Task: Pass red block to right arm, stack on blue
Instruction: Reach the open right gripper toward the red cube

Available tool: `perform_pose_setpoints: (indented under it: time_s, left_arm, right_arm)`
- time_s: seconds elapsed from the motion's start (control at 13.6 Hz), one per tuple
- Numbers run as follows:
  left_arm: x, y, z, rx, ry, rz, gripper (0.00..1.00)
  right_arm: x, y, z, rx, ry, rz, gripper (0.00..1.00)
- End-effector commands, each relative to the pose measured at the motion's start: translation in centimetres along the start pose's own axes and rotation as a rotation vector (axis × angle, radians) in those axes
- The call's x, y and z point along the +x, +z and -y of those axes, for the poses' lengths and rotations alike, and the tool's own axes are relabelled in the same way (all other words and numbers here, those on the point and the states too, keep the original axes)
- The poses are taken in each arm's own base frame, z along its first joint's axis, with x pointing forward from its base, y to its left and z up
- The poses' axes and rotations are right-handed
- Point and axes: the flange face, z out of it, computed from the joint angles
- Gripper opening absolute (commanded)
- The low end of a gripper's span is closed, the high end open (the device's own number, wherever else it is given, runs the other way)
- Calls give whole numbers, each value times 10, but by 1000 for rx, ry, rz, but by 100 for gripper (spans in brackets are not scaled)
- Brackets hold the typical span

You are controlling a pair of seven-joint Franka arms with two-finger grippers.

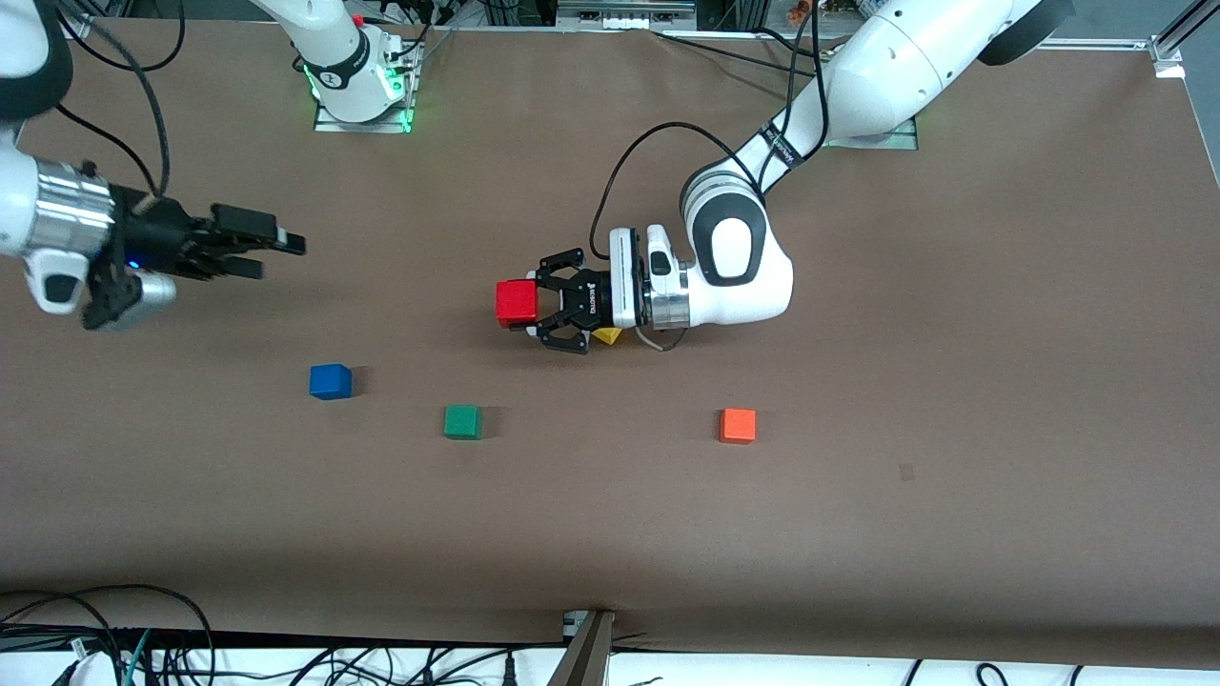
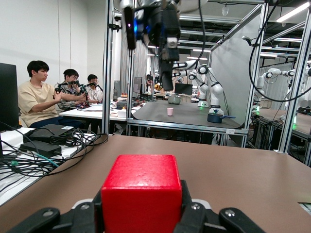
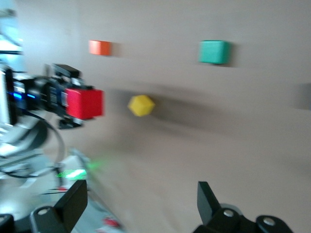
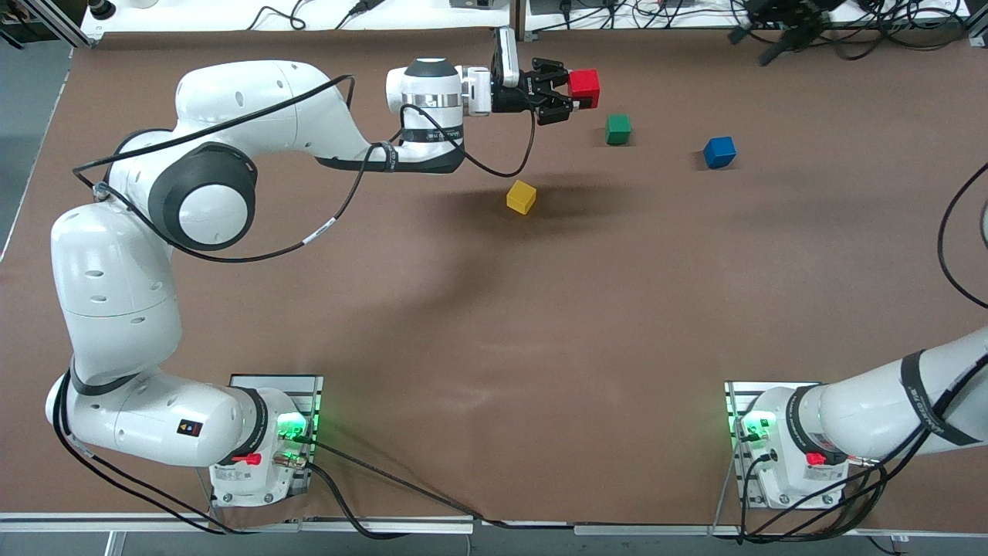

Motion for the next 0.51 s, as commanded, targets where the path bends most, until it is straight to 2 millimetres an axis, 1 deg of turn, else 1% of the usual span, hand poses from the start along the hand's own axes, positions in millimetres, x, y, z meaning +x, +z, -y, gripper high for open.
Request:
perform_pose_setpoints:
  time_s: [0.0, 0.07, 0.22, 0.37, 0.44]
  left_arm:
    - [4, 1, 1, 5, 19, -22, 0]
    - [4, 1, 1, 4, 19, -23, 0]
    - [4, 1, 1, 4, 19, -23, 0]
    - [3, 0, 2, 5, 23, -22, 0]
    - [2, 1, 1, 5, 23, -20, 0]
  right_arm:
    - [31, 33, -15, 252, 49, 6, 100]
    - [40, 46, -18, 337, 74, 9, 100]
    - [56, 80, -38, 452, 68, 13, 100]
    - [60, 107, -48, 588, 80, 13, 100]
    - [58, 120, -52, 638, 83, -2, 100]
